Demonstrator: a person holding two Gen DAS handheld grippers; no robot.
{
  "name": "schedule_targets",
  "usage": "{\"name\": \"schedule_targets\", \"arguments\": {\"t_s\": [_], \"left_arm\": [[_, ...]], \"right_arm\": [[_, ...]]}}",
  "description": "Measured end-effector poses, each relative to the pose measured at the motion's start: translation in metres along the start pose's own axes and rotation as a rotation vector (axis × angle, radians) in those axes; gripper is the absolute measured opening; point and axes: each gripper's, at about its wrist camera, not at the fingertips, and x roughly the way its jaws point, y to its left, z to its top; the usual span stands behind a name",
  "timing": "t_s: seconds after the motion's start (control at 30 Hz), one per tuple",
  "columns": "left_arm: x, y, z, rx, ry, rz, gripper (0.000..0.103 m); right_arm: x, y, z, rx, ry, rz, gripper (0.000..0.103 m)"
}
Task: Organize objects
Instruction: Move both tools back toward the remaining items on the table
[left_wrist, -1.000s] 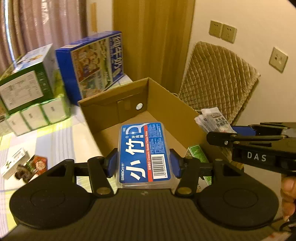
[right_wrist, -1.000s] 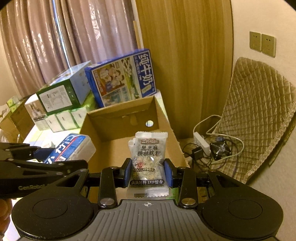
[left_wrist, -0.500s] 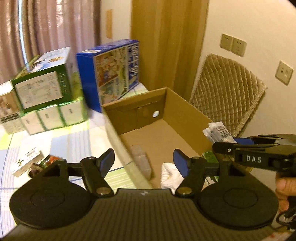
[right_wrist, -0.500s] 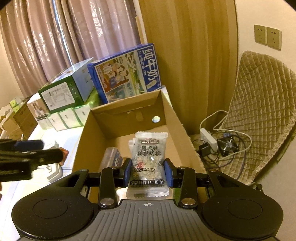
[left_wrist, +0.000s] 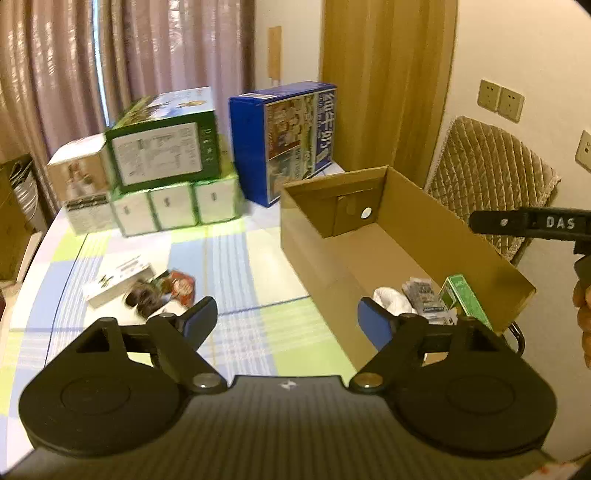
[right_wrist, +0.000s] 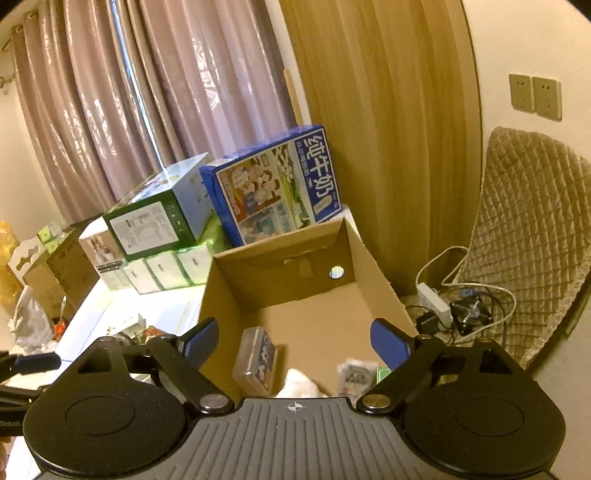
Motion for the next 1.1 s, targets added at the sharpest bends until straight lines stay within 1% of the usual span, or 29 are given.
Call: {"name": "schedule_targets", "arguments": {"t_s": [0.2,0.4,0.53,0.57,0.7,0.83,0.97,1.1], "left_arm": [[-0.031,0.025,-0.023,-0.061,0.0,0.008,0.087],[-0.063,0.059,-0.05,-0.095,0.004,0.063,0.091],[-0.081,0.087,-0.069,-0.137,0.004,0.113,0.093],[-0.085,0.094,-0.073,-0.143,0.002,0.127,0.094],[-0.096,0.117,-0.084,-0.158,-0.005,0.17,0.096],[-0.1,0.138,-0.093,-0.174,0.005,0.191,0.096],[-0.099,0.154,-0.099,-0.187,0.005,0.204,0.097],[-0.09,0.171,-0.102,-0.197,0.012,0.222,0.098]], "right_arm": [[-0.035,0.029,-0.004,-0.026,-0.041,0.014,0.091],[-0.068,0.072,-0.016,-0.047,-0.086,0.06,0.097],[-0.075,0.103,-0.034,-0.065,-0.084,0.102,0.099],[-0.076,0.11,-0.039,-0.071,-0.085,0.109,0.101],[-0.073,0.133,-0.056,-0.077,-0.067,0.145,0.101],[-0.062,0.156,-0.072,-0.116,-0.032,0.179,0.101],[-0.047,0.172,-0.085,-0.138,0.006,0.199,0.101],[-0.025,0.189,-0.095,-0.182,0.03,0.211,0.101]]}}
